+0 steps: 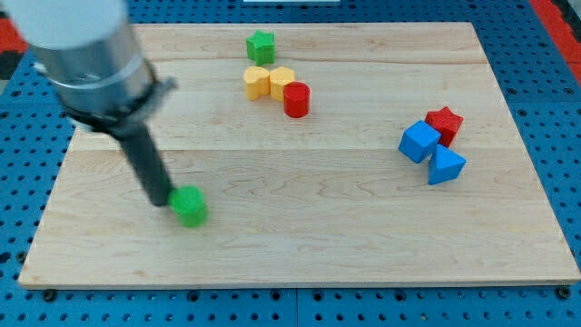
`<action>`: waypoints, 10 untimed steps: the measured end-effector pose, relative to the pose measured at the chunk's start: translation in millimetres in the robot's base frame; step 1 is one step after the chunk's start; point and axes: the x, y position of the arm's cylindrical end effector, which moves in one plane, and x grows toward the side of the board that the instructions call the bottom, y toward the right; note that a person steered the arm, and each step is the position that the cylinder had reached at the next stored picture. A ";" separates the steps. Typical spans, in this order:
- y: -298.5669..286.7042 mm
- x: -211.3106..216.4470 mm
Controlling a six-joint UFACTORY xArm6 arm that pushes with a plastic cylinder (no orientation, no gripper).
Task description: Place the green star towards the top right side of the green circle
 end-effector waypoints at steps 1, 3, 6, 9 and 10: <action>2.7 -20.8; -5.8 -178.2; 69.5 -328.5; 76.2 -266.7; 61.6 -241.7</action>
